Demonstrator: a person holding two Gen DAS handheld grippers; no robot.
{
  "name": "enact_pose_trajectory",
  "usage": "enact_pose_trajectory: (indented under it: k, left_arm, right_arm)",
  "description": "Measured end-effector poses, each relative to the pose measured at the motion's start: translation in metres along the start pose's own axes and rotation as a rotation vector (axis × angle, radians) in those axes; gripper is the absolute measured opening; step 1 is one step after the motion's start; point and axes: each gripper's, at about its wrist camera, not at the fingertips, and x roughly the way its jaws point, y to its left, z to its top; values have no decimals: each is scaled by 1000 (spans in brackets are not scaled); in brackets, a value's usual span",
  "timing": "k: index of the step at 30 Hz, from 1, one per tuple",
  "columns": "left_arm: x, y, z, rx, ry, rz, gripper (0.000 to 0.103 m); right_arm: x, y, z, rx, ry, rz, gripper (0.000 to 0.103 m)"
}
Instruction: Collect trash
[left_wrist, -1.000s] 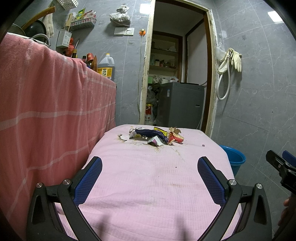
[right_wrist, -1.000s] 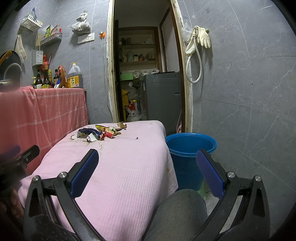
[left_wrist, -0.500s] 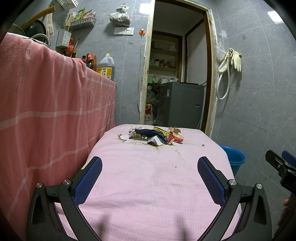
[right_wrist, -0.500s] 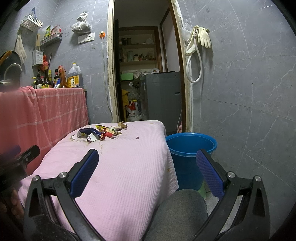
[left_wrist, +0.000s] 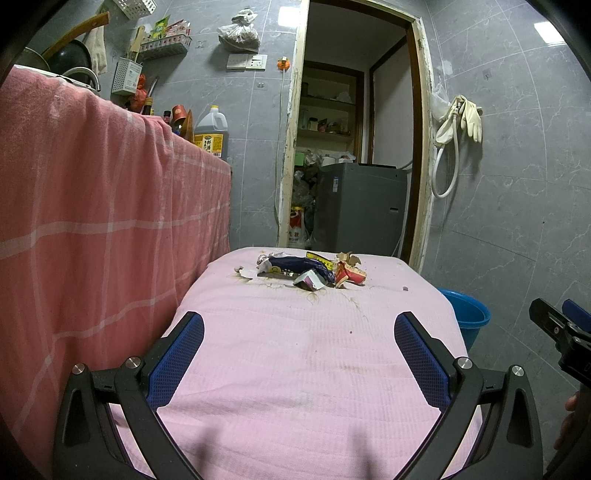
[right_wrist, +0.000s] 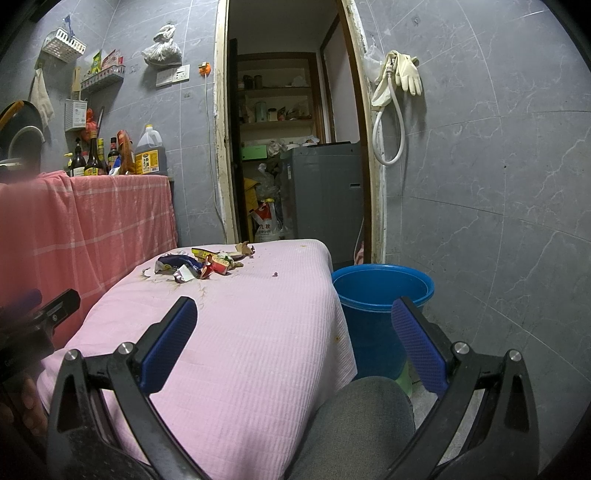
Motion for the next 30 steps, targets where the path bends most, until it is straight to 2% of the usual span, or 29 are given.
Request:
enact_pose_trajectory:
  k: [30]
  left_arm:
    - [0,-1,0,1,-6,22,101]
  right_arm:
    - [2,0,-1,2,4,12,103]
